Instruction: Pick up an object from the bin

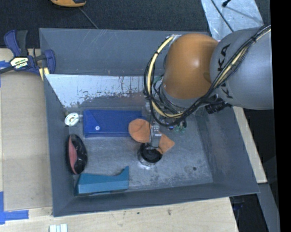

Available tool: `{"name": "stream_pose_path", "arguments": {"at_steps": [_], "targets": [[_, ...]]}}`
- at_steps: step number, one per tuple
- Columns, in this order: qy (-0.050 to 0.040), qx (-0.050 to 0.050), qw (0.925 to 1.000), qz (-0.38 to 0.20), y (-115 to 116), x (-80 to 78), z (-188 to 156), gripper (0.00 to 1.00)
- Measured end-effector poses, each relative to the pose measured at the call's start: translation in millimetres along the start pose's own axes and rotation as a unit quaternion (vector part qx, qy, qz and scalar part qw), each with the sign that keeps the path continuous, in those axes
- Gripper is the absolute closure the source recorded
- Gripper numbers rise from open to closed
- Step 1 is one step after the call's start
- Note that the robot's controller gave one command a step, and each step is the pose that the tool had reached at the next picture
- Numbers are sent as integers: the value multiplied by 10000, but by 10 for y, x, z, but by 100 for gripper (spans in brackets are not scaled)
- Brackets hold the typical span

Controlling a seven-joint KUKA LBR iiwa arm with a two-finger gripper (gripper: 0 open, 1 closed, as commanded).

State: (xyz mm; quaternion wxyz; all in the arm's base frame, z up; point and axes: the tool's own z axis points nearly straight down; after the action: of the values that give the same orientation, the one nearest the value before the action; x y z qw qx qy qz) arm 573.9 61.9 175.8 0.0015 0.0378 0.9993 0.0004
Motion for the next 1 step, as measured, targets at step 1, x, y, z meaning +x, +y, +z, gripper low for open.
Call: {"name": "stream_pose_path", "arguments": {"at_steps": [1], "targets": [[-7,0,9997,252,-50,13,346,0]]}}
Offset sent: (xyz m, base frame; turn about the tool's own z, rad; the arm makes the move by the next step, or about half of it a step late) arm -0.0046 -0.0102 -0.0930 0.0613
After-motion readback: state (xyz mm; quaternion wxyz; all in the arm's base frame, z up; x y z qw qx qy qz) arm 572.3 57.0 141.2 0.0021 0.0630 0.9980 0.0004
